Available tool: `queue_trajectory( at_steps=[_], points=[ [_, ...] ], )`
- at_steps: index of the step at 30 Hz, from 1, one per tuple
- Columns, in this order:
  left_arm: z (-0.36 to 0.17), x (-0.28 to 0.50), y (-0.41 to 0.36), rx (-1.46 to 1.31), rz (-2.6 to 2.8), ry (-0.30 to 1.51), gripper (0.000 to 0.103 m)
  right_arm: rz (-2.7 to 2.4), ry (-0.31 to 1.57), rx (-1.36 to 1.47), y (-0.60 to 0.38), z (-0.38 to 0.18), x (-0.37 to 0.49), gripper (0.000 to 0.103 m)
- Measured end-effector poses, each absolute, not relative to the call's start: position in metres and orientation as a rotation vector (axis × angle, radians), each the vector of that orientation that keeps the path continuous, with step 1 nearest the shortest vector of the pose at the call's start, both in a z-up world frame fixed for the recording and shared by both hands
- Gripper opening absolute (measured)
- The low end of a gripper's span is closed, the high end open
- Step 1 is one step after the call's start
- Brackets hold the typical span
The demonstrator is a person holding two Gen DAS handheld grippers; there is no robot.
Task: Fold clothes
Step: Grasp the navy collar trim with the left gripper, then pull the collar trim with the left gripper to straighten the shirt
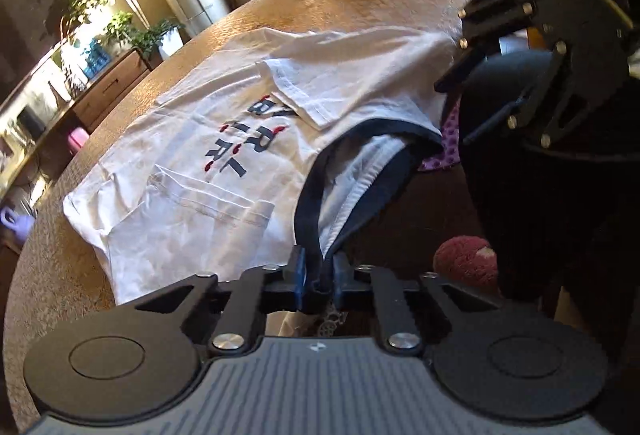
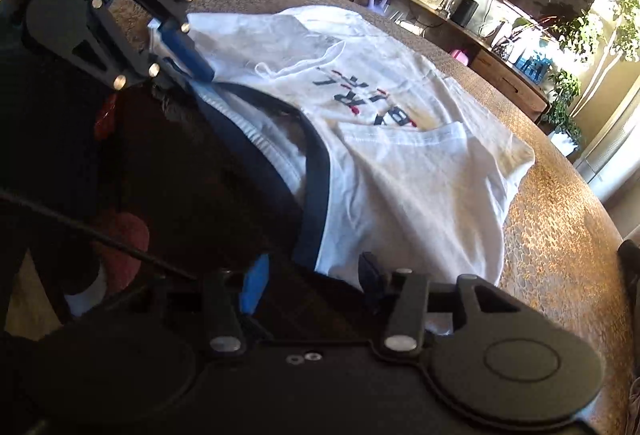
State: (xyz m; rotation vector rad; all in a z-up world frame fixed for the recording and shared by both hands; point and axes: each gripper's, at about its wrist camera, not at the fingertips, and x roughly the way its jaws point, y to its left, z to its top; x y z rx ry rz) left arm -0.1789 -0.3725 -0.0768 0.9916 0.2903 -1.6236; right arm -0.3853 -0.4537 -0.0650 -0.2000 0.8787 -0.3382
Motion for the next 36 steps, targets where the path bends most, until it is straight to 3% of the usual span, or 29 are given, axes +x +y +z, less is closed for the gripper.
queue_trajectory(
  at_steps=[7,16,22,29,36],
  points=[
    [-0.052,-0.166,-0.387,0.842,-1.570,0.330,0.007,-0.356,0.779,-0.273,-0.448,-0.058,-0.389,0.103],
    [-0.037,-0.143,-0.408,0.696,-1.512,0.424,0.006,-0.417,0.766,-0.592,-0.426,-0.079,-0.371,0.103],
    [-0.035,-0.137,-0.408,0.665,-1.505,0.450,0.006,-0.485,0.787,-0.649,-0.444,-0.087,-0.363,0.103],
    [-0.039,-0.140,-0.408,0.671,-1.502,0.456,0.007,-0.469,0.736,-0.485,-0.462,-0.070,-0.372,0.103],
    [-0.039,-0.143,-0.409,0.673,-1.500,0.465,0.007,-0.451,0.744,-0.669,-0.434,-0.097,-0.363,0.103]
  ],
)
